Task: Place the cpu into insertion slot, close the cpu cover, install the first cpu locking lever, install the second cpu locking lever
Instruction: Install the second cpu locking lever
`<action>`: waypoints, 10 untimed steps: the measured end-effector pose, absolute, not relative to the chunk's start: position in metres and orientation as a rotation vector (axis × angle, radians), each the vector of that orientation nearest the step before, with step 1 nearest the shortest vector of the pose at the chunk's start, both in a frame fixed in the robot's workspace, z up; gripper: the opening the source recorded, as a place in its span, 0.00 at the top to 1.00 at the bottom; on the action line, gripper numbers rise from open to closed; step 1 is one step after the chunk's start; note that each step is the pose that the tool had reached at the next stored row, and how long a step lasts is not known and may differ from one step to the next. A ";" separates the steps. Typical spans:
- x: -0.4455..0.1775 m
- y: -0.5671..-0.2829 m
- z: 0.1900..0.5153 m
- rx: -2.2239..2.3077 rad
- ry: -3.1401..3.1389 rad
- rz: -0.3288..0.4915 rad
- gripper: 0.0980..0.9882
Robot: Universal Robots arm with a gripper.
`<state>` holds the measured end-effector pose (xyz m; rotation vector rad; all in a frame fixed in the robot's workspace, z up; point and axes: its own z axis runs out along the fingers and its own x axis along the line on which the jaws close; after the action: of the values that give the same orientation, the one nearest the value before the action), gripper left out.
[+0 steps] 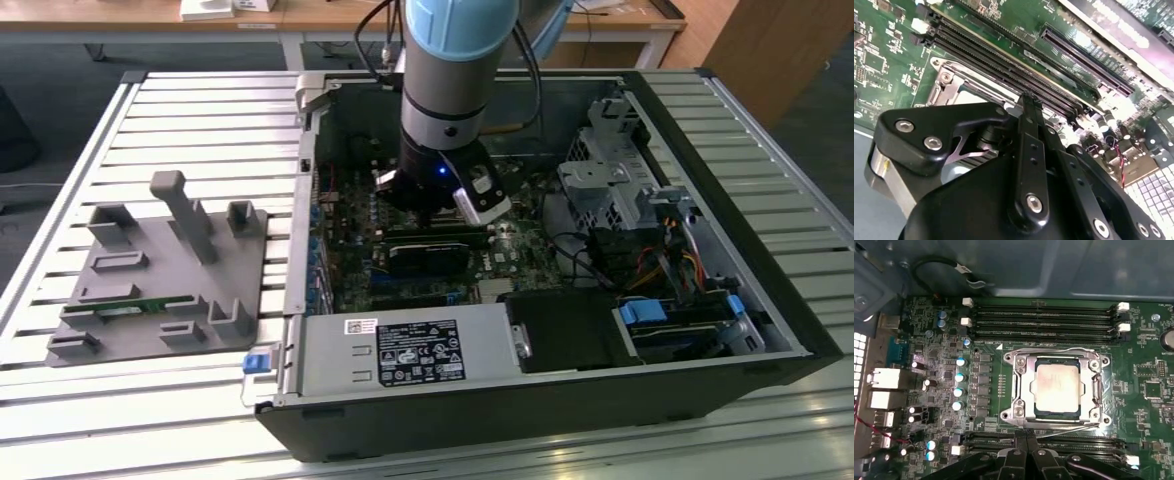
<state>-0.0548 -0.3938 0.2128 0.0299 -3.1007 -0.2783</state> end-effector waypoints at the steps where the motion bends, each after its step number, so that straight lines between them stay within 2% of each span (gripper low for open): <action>1: -0.055 -0.394 0.212 0.030 -3.100 -0.283 0.99; 10: -0.060 -0.403 0.209 0.031 -3.094 -0.351 0.99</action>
<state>-0.0602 -0.4033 0.2088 0.0307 -3.0936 -0.3509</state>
